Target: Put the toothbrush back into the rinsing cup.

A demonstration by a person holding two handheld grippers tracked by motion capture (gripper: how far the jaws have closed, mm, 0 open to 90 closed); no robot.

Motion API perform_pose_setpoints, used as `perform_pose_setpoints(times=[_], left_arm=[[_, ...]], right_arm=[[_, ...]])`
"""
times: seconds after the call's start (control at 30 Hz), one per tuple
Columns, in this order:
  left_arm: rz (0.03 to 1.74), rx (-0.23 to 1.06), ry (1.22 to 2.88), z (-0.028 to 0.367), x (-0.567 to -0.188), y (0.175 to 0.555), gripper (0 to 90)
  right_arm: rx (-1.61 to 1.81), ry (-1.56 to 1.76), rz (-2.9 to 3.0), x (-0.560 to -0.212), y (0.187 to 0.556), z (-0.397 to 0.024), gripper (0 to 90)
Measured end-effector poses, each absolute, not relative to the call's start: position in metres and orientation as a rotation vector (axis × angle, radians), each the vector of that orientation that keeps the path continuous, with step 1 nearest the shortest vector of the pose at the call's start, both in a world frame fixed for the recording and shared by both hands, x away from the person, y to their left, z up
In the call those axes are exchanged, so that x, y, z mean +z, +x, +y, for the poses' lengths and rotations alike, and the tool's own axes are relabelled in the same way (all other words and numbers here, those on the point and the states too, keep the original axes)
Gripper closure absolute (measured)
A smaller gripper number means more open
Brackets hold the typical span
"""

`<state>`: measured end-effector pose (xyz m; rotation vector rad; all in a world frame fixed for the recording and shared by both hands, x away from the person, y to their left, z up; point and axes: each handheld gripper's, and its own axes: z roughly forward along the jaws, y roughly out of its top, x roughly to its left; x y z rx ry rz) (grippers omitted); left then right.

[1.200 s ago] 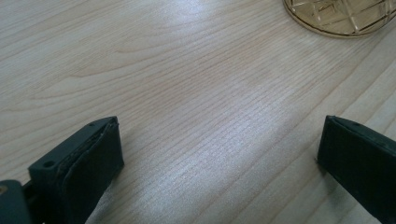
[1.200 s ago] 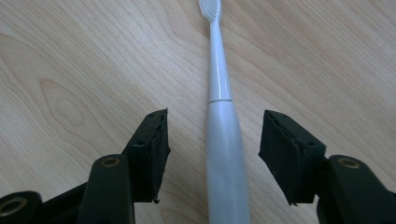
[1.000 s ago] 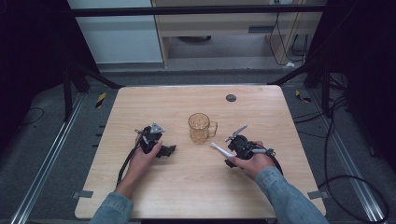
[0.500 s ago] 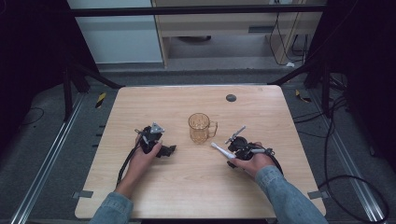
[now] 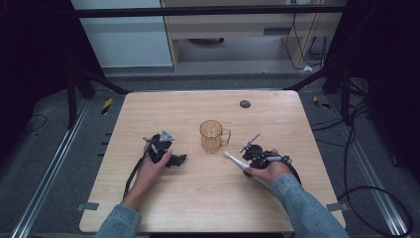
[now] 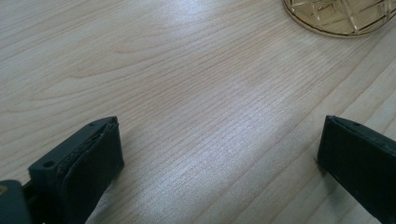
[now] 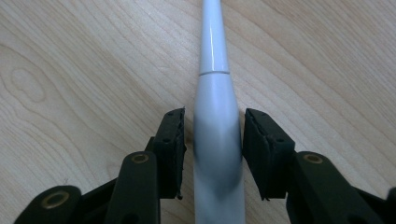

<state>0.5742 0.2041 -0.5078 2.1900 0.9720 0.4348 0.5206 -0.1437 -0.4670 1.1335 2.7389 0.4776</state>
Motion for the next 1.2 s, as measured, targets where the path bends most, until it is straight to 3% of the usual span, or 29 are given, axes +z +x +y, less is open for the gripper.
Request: perform_pose_setpoints(times=[0.7,1.2], left_arm=[[0.972,0.435,2.191,0.204,-0.508,0.574,0.0],[0.967,0.437,2.193,0.204,-0.508,0.574,0.0]], right_arm=[[0.462,1.138,2.762,-0.464,0.522,-0.145,66.8],[0.739,1.31,2.595,-0.41,0.516,-0.18,67.1]])
